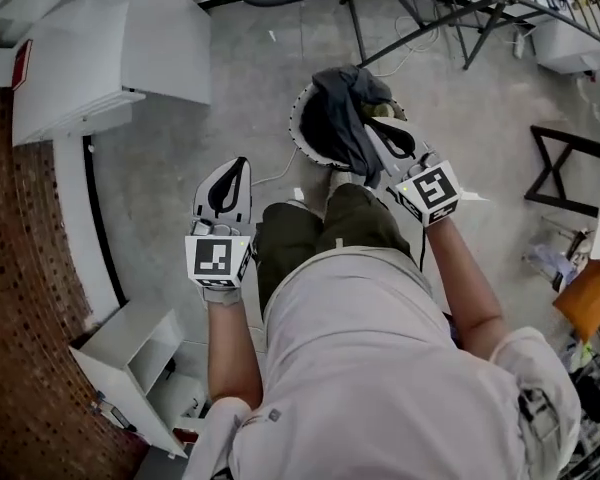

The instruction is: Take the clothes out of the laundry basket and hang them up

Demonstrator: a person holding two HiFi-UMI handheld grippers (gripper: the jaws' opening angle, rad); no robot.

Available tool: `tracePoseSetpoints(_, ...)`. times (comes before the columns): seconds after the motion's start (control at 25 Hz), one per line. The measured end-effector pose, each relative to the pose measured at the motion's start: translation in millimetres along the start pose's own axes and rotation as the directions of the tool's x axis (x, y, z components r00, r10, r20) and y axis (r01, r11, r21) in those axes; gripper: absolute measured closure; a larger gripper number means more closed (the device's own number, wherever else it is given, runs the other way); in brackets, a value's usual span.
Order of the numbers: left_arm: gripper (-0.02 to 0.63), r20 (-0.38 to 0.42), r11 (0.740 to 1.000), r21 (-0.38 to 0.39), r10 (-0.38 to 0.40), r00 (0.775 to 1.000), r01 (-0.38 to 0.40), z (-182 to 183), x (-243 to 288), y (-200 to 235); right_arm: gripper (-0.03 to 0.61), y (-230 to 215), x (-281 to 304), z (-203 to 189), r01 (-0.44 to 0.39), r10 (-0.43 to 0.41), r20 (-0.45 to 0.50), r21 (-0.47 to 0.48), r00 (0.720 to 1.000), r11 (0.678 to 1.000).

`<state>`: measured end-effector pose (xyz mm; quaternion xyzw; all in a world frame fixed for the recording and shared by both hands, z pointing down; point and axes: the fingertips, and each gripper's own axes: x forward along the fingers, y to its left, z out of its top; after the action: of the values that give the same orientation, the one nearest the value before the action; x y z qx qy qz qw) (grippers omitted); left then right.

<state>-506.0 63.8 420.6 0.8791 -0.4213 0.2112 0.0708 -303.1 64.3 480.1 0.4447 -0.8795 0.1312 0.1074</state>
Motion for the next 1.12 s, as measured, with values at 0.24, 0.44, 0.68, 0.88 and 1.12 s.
tracePoseSetpoints(0.24,0.614,-0.107,0.985,0.018,-0.167,0.980,0.170,-6.6,65.0,-3.4,0.571,-39.6,-15.6,-53.1,0.174,-0.162,-0.109,0.112,0.981,0.978)
tracePoseSetpoints(0.44,0.613,-0.176,0.955,0.009,-0.289,0.941,0.295,-25.5,101.4,-10.9,0.557,-44.2,-25.1,-120.6,0.286,-0.237,-0.242,0.189,0.941,0.939)
tracePoseSetpoints(0.68,0.613,-0.253,0.917,0.010,-0.383,0.888,0.398,-53.5,128.7,-11.1,0.545,-34.8,-20.7,-220.4,0.379,-0.263,-0.416,0.225,0.870,0.897)
tracePoseSetpoints(0.88,0.612,-0.321,0.894,0.003,-0.423,0.847,0.448,-80.3,144.5,0.2,0.534,-22.8,-6.6,-289.2,0.442,-0.261,-0.520,0.263,0.814,0.857)
tracePoseSetpoints(1.12,0.612,-0.403,0.868,0.026,-0.445,0.800,0.496,-109.2,154.0,12.4,0.495,-7.6,13.7,-380.0,0.499,-0.225,-0.623,0.307,0.749,0.810)
